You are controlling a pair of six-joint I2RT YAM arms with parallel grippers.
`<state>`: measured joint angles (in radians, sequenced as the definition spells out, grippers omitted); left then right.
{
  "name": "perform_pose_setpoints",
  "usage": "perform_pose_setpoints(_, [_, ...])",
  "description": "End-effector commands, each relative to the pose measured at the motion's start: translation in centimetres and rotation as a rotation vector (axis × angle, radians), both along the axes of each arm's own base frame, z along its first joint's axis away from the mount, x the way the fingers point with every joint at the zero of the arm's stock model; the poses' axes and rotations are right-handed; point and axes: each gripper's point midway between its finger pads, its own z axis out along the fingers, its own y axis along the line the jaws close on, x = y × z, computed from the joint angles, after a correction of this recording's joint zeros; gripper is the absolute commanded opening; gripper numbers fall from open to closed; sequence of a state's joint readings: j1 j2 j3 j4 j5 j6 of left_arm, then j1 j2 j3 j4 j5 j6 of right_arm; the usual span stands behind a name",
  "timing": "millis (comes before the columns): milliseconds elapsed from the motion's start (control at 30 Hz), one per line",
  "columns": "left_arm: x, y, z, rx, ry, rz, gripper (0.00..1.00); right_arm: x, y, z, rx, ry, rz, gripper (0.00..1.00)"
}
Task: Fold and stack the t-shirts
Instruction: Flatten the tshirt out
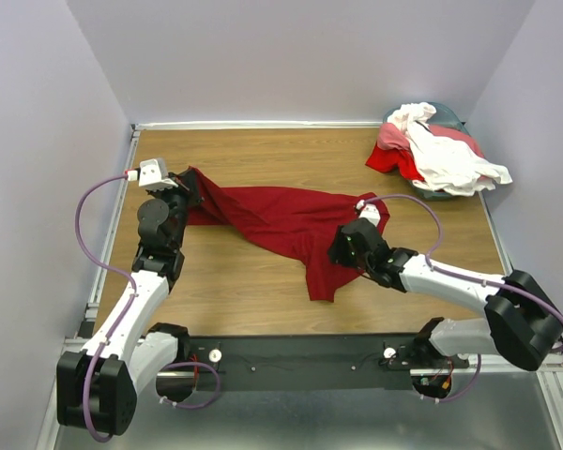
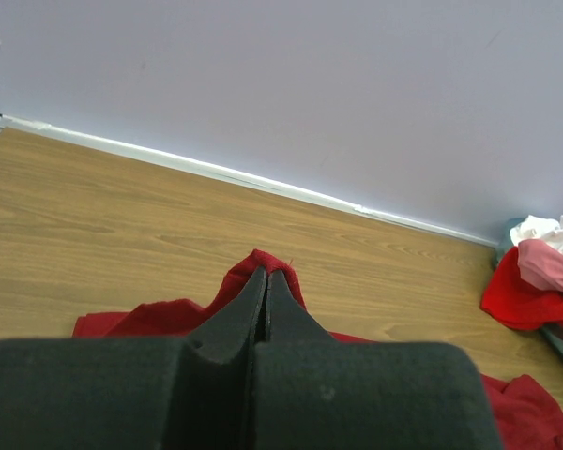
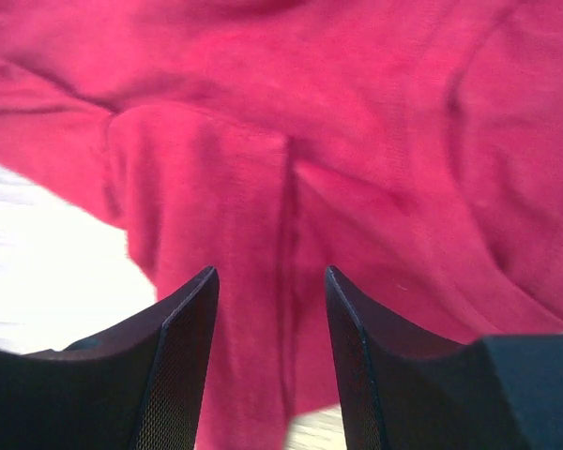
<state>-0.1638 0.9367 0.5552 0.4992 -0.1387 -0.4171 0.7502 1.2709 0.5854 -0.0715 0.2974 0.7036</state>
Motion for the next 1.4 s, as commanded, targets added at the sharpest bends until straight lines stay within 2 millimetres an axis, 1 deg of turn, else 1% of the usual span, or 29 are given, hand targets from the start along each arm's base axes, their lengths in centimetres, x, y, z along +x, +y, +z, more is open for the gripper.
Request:
perform_pose_setpoints(0, [-0.5, -0.1, 1.0, -0.010, -0.038, -0.009, 0.00, 0.3, 1.9, -0.4, 0.082, 0.000, 0.057, 0.56])
perform_pose_setpoints(133, [-0.5, -0.1, 0.9, -0.009, -0.035, -0.009, 0.00, -0.4, 2.1, -1.4, 0.125, 0.033, 0.070, 0.54])
perform_pose_setpoints(333, [-0.4, -0.2, 0.8, -0.010, -0.031, -0.014, 0.00, -0.6, 1.2, -3.0, 0.119, 0.066, 0.043, 0.50])
perform_pose_setpoints(567, [-0.4, -0.1, 0.8, -0.008, -0.031, -0.011, 0.00, -1.2, 1.5, -4.4, 0.144, 0.106, 0.066, 0.48])
perform_pose_setpoints(633, [-0.4, -0.2, 0.8, -0.010, -0.031, -0.012, 0.00, -1.3, 1.7, -4.5, 0.159, 0.115, 0.069, 0.45])
perform_pose_setpoints(833, [-0.5, -0.1, 0.9, -0.009, -0.032, -0.011, 0.00, -2.0, 1.9, -4.2, 0.187, 0.120, 0.082, 0.41])
perform_pose_setpoints(933, [-0.4, -0.1, 0.8, -0.008, -0.031, -0.011, 0.00, -2.0, 1.9, -4.0, 0.195, 0.116, 0.083, 0.36])
perform_pose_setpoints(1000, [-0.4, -0.1, 0.8, -0.010, -0.029, -0.011, 0.00, -2.1, 1.9, -4.1, 0.197, 0.123, 0.084, 0.31])
perform_pose_setpoints(1033, [-0.5, -0.1, 0.9, -0.010, -0.032, -0.011, 0.00, -2.1, 2.0, -4.1, 0.199, 0.125, 0.083, 0.26])
perform_pose_setpoints(1100, [-0.5, -0.1, 1.0, -0.009, -0.035, -0.011, 0.00, -2.2, 2.0, -4.1, 0.205, 0.129, 0.083, 0.25])
perform_pose_setpoints(1167, [-0.6, -0.1, 0.8, -0.009, -0.031, -0.008, 0.00, -2.4, 1.9, -4.1, 0.208, 0.133, 0.082, 0.27])
perform_pose_setpoints(1367, [-0.4, -0.1, 0.6, -0.008, -0.025, -0.008, 0.00, -2.8, 2.1, -3.4, 0.238, 0.133, 0.090, 0.28])
